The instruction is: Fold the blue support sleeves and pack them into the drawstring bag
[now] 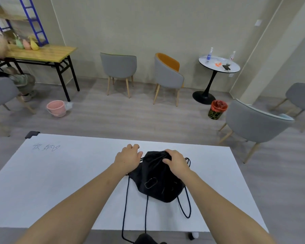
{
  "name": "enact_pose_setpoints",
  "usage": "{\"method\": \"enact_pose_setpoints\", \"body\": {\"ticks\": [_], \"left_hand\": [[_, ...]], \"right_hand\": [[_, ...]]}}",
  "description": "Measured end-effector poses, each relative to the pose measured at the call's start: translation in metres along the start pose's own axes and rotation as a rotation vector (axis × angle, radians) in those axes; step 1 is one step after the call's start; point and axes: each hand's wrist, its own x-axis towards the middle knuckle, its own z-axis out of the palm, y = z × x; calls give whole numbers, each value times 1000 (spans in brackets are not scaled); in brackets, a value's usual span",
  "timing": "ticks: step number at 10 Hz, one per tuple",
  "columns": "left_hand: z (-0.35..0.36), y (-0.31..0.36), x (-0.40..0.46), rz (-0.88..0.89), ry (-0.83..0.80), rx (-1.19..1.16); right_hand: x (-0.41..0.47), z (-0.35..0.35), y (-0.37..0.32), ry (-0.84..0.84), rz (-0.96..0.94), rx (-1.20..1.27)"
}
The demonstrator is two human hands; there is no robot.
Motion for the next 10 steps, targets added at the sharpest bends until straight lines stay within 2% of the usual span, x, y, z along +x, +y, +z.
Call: {"method": "enact_pose_setpoints", "body": {"ticks": [2,5,7,8,10], "left_hand": [[4,-9,2,38,-36,16],[3,-17,-8,109,-93,-1],[-9,-19,-38,141,-41,42],[-20,-17,-64,141,-28,71],[-37,-13,-128,163,99,230]], "right_hand": [[-2,6,-9,-65,11,-78],[-24,10,-18,-19,30,-199],[-62,7,-28,82,5,-226],[-90,-2,-34,93,-26,-243],[-157,-12,-40,44,-117,-336]]}}
